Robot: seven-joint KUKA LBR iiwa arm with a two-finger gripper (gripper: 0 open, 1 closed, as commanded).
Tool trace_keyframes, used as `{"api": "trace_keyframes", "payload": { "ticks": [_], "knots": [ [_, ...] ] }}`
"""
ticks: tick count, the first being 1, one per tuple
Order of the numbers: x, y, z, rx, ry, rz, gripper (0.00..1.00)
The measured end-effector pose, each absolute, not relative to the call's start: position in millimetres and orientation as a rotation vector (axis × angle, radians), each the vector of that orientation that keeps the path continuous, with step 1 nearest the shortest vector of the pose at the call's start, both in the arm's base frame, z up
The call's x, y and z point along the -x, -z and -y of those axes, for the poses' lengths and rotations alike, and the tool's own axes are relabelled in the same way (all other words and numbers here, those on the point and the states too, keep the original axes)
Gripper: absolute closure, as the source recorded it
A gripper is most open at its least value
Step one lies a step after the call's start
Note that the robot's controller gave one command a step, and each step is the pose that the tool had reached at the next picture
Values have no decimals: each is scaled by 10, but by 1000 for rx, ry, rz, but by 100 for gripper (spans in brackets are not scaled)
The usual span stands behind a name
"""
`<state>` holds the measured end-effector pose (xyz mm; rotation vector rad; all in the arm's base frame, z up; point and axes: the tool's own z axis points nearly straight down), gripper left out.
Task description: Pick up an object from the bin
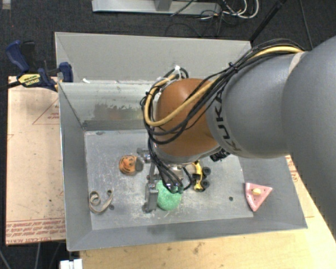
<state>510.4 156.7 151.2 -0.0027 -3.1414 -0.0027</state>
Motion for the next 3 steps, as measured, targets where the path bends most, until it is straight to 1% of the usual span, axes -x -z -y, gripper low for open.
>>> {"api": "trace_keyframes", "payload": {
  "ticks": [1, 2, 3],
  "knots": [
    [-5104, -1512, -1567, 3, 3, 3141, 0],
    [-5128, -1495, -1205, -43, 4, 3141, 0],
    [-5130, -1706, -993, 41, -3, 3141, 0]
  ]
}}
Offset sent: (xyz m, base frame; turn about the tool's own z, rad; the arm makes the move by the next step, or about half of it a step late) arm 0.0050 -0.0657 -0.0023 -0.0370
